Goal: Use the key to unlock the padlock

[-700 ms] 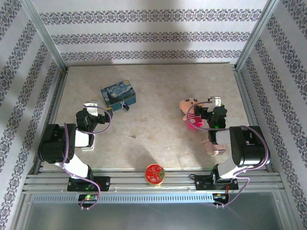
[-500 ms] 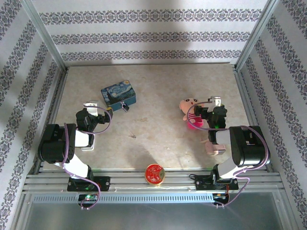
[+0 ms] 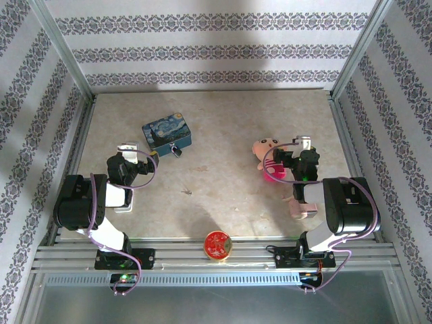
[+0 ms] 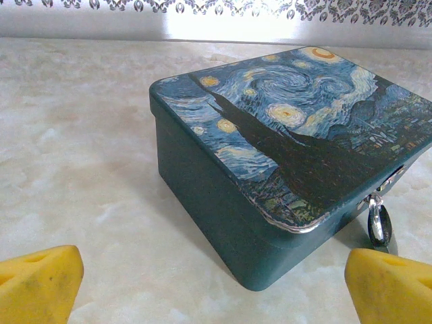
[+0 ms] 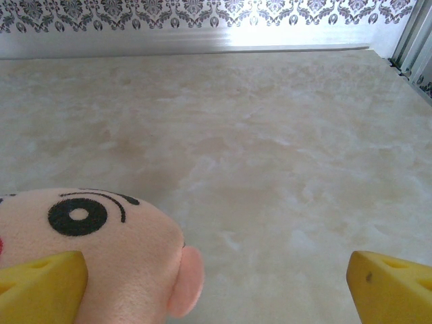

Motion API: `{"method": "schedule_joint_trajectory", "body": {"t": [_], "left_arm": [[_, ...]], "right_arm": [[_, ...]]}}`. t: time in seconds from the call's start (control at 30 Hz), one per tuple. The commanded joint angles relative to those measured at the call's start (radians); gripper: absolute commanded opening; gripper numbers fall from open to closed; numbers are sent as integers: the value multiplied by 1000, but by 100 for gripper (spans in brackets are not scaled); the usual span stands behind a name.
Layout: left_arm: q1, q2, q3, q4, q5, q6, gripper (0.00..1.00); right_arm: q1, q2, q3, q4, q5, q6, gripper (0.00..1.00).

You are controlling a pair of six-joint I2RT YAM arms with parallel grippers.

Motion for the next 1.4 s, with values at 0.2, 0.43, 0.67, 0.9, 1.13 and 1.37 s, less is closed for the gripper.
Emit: {"method": "schedule_joint_trajectory", "body": {"t": [0.2,0.43,0.67,0.9,1.13,1.37], "left_arm": [[3,-12,15,-11,20,17,99],[3,-12,15,-11,20,17,99],[4,-24,0,8,33,17,99],[3,-163,-30,-60,-11,3,99],[3,-415,-32,-264,-76,-65,99],[3,-679,56,-644,-110,-224,99]], "right_arm": [[-3,-15,14,6,-24,-11,98],[-4,-15,14,6,-24,-12,98],[6,-65,37,-77,31,-8,98],[41,-184,61,-216,118,-25,98],[140,-327,140,-486,214,-30,98],[334,-377,308,-865,385,28,98]]}}
